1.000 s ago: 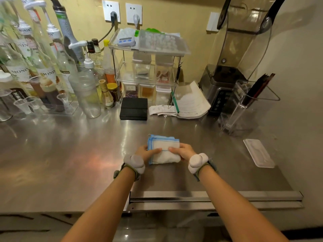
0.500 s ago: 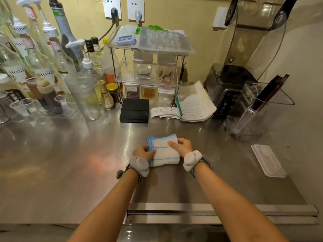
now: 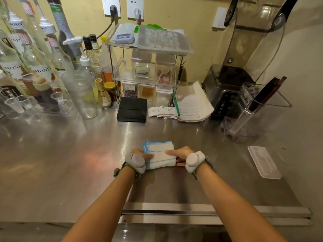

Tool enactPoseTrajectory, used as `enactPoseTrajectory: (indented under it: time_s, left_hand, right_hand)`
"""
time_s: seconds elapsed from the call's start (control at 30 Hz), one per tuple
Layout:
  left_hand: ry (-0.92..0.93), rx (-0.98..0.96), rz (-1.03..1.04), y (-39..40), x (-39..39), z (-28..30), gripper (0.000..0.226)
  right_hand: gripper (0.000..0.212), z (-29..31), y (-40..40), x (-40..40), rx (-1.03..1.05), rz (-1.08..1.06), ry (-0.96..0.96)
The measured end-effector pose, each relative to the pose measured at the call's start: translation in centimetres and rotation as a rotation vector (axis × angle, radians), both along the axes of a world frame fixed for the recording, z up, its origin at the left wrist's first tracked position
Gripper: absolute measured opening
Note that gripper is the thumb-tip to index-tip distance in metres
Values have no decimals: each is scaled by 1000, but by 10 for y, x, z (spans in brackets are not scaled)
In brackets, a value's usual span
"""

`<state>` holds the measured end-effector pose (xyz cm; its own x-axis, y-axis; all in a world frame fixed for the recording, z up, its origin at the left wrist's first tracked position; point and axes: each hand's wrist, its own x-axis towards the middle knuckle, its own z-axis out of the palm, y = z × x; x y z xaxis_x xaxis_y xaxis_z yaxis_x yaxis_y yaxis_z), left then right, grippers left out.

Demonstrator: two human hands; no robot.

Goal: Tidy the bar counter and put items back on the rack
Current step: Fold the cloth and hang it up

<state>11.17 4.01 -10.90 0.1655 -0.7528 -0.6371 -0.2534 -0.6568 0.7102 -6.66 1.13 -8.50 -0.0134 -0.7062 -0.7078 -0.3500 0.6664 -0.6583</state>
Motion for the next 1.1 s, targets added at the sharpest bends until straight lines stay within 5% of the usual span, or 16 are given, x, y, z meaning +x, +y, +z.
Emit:
enactPoseTrajectory:
  time_s: [0.37,0.73,1.1]
  left_hand:
    - [-19,-218,56,-24,-4,19,41]
    - [-23,-408,-26,-103,11,32,54]
    - [4,-164,-104,-139,19,0,42]
  right_hand:
    - [16,8,-22,17,-195,-140,-138]
    - [42,17,-103,32,-286,-285,-120]
    - [39,-4,-125,30,-73,-294,-25]
